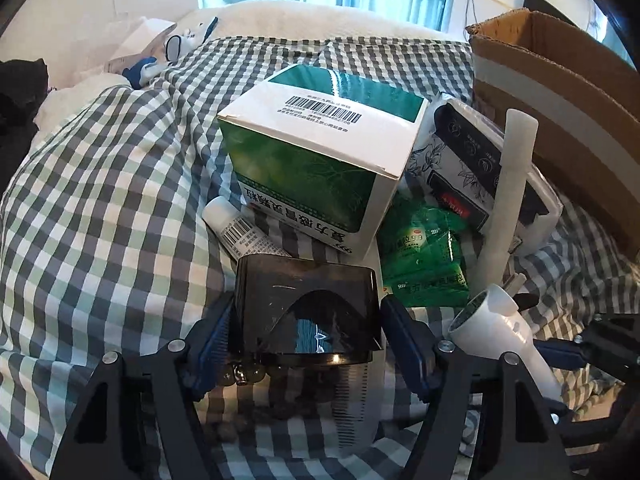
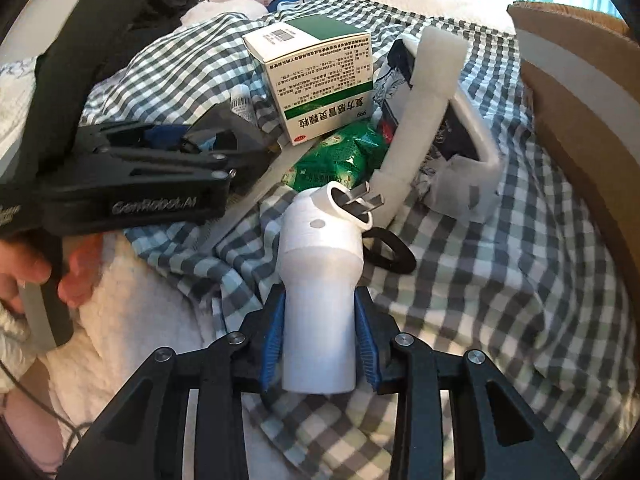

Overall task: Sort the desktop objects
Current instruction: 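Lift the black piece with the left gripper while the right lifts the white bottle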

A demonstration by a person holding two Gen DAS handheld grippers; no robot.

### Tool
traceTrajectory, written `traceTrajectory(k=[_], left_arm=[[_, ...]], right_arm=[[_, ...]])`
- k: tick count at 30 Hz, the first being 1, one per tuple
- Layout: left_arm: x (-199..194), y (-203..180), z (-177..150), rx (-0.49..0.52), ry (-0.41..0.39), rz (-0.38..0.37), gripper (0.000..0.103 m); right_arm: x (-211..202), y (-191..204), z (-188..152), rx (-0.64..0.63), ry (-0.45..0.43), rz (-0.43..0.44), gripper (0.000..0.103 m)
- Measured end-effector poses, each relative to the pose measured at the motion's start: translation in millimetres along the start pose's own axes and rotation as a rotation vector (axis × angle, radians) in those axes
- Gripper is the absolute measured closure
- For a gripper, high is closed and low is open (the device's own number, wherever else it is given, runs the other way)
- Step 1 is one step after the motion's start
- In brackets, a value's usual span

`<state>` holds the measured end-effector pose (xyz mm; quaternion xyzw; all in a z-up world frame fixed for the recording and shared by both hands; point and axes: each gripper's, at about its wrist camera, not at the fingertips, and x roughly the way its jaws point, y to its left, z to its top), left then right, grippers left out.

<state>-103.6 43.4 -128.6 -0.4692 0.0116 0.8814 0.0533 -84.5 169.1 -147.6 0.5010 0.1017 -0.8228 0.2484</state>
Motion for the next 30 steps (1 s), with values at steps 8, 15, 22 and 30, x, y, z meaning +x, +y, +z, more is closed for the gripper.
traceTrajectory(k=[8,15,22,30], left_arm=[[-14.2,7.5,-5.4,-0.061,-0.016,-0.044,0.030],[-39.3,10.3,-9.9,-0.121,-0.059,-0.090,0.030],[-51.8,12.9,-14.0,-0.155,-0.066,-0.084,0.030],[-47.5,5.1,-13.3,-0.122,-0.058,-0.073,0.030]], right_arm=[[-10.2,5.1,7.9,-0.013,-0.038,-0.019,0.071],[-52.2,-3.1,15.3,0.024,-0.124,-0.025,0.100],[-39.9,-8.6,-4.4,0.091,-0.112,0.056,0.070],[-47.3,31.2,-2.7,-0.144,-0.228,-0.028,0.049]])
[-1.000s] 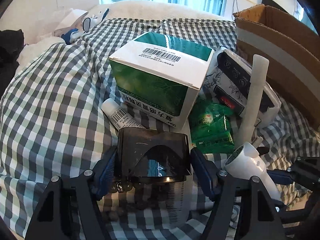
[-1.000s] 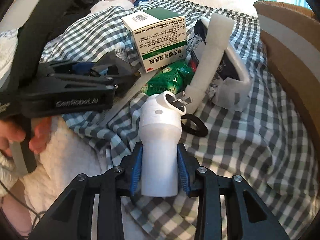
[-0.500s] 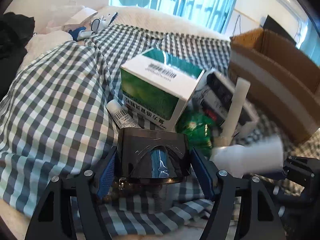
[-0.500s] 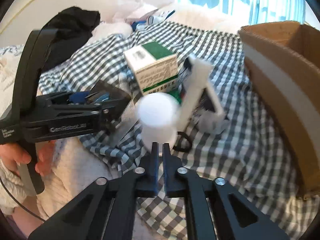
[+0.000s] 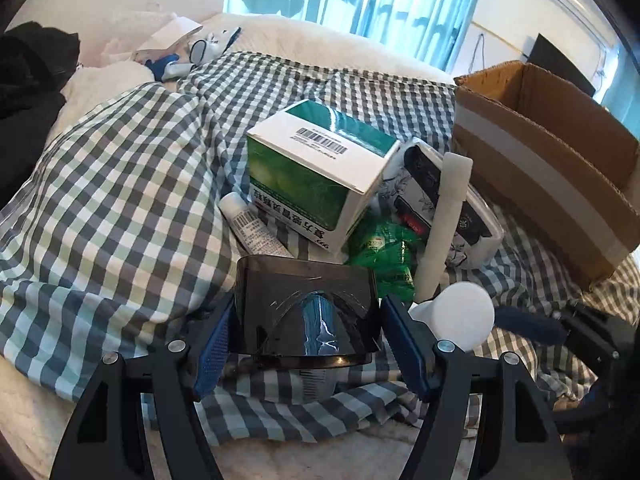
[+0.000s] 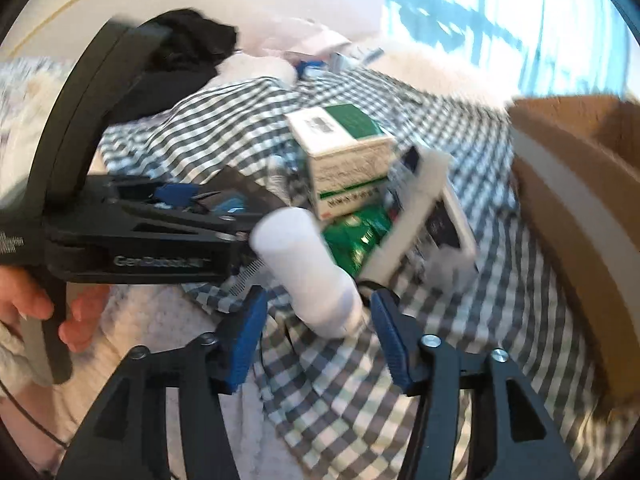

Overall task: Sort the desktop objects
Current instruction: 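Lift the black piece with the left gripper while the right lifts the white bottle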

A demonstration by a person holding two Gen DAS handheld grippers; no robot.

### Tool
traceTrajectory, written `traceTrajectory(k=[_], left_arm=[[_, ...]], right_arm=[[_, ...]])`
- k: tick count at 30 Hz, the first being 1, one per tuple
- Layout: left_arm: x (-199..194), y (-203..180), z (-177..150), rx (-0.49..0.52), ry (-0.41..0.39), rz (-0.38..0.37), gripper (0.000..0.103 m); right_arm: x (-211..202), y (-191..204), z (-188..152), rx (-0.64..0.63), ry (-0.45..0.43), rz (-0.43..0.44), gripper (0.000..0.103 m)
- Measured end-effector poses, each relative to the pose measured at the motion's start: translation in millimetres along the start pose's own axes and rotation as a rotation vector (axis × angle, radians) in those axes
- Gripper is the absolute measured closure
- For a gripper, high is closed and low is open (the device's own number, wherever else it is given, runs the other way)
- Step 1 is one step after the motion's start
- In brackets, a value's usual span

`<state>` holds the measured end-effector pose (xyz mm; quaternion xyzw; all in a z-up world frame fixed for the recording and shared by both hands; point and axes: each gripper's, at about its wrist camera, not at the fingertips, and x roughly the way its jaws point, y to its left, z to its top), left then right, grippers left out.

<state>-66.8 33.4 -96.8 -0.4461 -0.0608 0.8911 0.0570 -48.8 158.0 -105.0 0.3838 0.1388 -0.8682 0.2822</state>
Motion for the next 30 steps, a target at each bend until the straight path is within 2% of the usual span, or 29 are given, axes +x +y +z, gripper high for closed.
traceTrajectory(k=[5,8,11,17,23,30], left_arm=[[3.8,0.7,1.9,-0.003,-0.001,-0.013,0.030],[6.1,4.2,3.9,-0.017,-0.001,-0.019,0.030],[6.8,3.4,3.4,-0.023,-0.003,-0.017,0.030],[1.4,2.1,3.2,-0.019,-0.022,-0.002,0.030],[-23.6,-2.8,4.4,-0.003,-0.087,0.029,0.030],[-67.7,-18.9,7.3,-0.012,-0.216,0.080,0.030]], right_arm=[[22.9,-4.6,3.0,0.014,0.019,0.006,0.049],[30.1,-13.8,1.5,0.050,0.032,0.003,0.061],[26.8,-23.5,0.4,0.091,0.021,0.018,0.061],[10.3,-20.6,5.5,0.074,-0.014,0.001,0.061],[-11.3,-22.0,14.2,0.080,-0.056,-0.005,0.061],[-53.7,-31.0,32.1,0.096,-0.140,-0.035,0.061]])
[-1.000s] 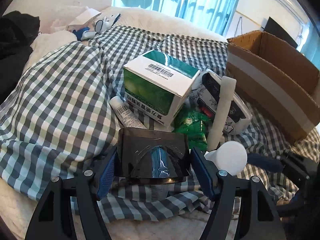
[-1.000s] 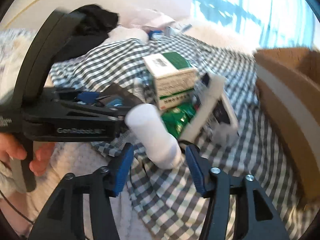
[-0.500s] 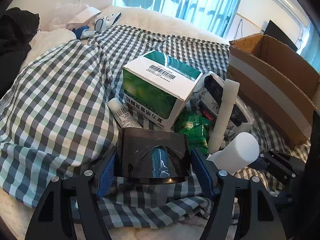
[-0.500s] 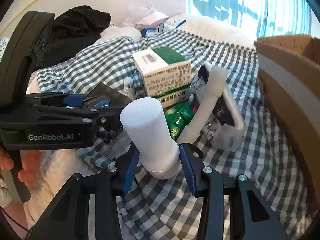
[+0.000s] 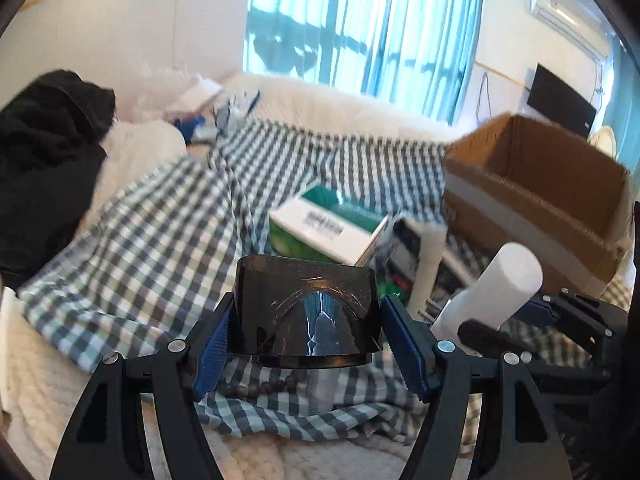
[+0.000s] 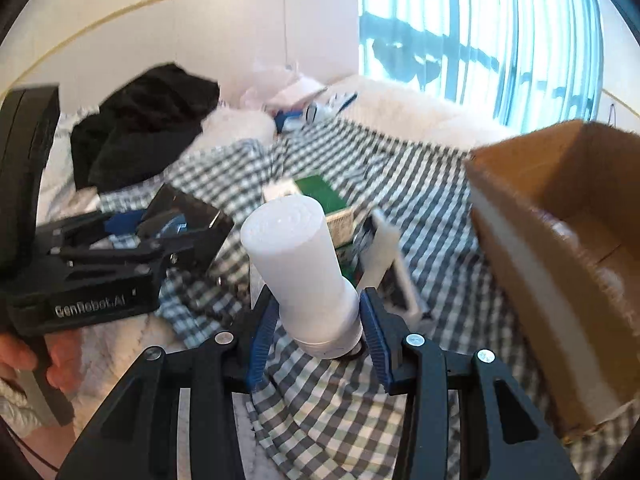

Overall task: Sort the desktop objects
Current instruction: 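Lift the black piece with the left gripper while the right lifts the white bottle, then carry both held items over the cardboard box and open both grippers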

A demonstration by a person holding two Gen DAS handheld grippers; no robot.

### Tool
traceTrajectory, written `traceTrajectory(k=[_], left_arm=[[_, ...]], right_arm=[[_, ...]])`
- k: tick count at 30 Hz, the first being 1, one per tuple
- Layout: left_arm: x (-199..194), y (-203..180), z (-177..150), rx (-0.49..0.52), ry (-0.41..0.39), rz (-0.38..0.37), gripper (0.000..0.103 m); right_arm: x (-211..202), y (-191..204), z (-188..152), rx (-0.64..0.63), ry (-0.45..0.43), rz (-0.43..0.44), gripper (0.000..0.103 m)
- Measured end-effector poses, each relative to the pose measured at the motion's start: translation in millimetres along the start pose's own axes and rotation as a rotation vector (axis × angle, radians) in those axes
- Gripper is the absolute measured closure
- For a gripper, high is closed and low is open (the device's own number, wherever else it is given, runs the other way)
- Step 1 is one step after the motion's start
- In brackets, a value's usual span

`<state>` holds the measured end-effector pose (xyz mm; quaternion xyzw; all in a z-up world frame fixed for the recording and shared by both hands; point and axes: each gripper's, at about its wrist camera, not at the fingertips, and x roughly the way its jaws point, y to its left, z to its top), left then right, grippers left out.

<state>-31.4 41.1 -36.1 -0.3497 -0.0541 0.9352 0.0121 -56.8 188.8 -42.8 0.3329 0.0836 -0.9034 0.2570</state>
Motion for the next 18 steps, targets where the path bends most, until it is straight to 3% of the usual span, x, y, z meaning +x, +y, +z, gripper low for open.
traceTrajectory(k=[7,12,18], left_arm=[[-26.1,-17.8,21.8,0.019,-0.070,0.012,0.030],[-34.4,-35.2,41.6,-0.009,-0.087,-0.035,0.030],[-41.0,-81.1,67.6,0.030,-0.129,-0.118,0.030]], right_arm=[[-44.2,-21.7,27.2,0.030,-0.097,-0.030,0.061],[-75.7,-52.7,41.8,0.075,-0.166,-0.063,0.061],[-110.1,-106.8,48.9,0.189,-0.214,-0.139,0.061]])
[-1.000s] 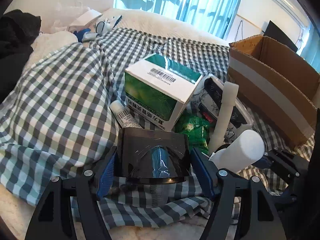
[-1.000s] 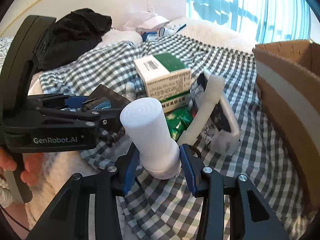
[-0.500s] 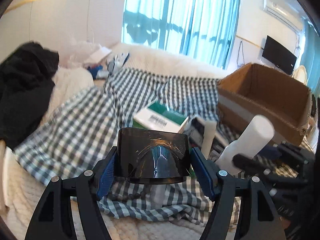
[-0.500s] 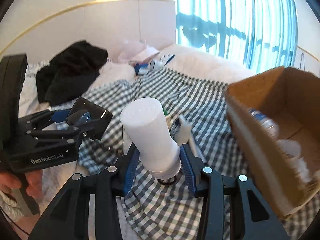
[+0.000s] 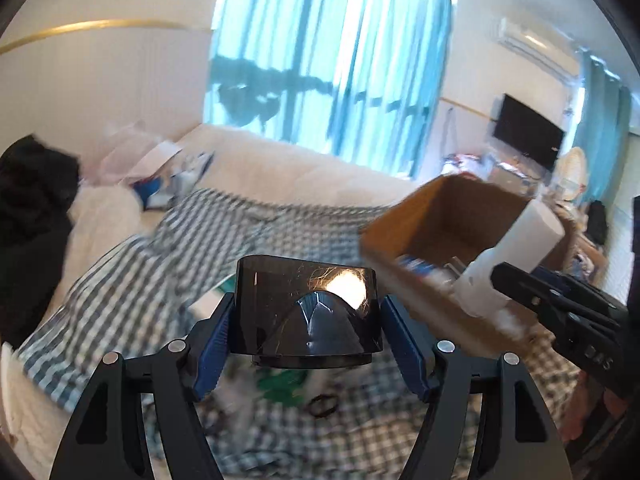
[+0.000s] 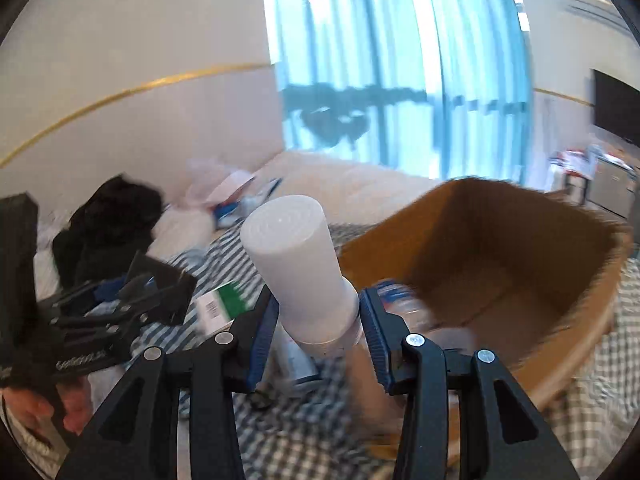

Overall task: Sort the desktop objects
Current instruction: 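Carry both held items over the cardboard box and open both grippers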

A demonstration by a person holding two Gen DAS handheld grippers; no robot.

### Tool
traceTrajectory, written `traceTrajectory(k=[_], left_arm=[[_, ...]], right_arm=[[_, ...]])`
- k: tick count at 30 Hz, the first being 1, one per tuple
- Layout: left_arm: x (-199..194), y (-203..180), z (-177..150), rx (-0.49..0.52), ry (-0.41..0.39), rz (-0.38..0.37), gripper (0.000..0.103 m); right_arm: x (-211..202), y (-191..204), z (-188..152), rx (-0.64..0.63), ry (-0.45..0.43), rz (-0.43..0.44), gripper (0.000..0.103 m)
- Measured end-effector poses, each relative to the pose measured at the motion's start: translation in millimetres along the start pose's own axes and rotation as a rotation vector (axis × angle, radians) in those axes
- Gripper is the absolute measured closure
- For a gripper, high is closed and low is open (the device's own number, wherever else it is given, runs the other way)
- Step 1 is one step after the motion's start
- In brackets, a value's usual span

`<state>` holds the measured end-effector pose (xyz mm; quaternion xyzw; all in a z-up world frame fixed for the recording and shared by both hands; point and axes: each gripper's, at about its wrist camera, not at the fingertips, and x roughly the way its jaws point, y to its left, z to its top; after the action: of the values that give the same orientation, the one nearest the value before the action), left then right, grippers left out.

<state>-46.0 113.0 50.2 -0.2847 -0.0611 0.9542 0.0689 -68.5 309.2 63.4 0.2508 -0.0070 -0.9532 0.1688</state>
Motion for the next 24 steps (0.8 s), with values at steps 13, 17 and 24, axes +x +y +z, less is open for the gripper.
traceTrajectory(k=[13,17,24], left_arm=[[44.7,-125.4,38.5,0.122,0.003,-0.234,0.030],[75.0,-142.4,29.5,0.134,0.049,-0.247,0.030],[111.7,-159.6,14.3,0.152,0.102,-0.299,0.027]], right_arm=[[-28.1,-81.5,42.0,0.129,-0.054,-0.169,0.061],[-13.3,-101.9,36.0,0.140,-0.038,-0.183,0.061],[-12.8,-105.5,27.8,0.112,-0.129,-0.228,0.029]])
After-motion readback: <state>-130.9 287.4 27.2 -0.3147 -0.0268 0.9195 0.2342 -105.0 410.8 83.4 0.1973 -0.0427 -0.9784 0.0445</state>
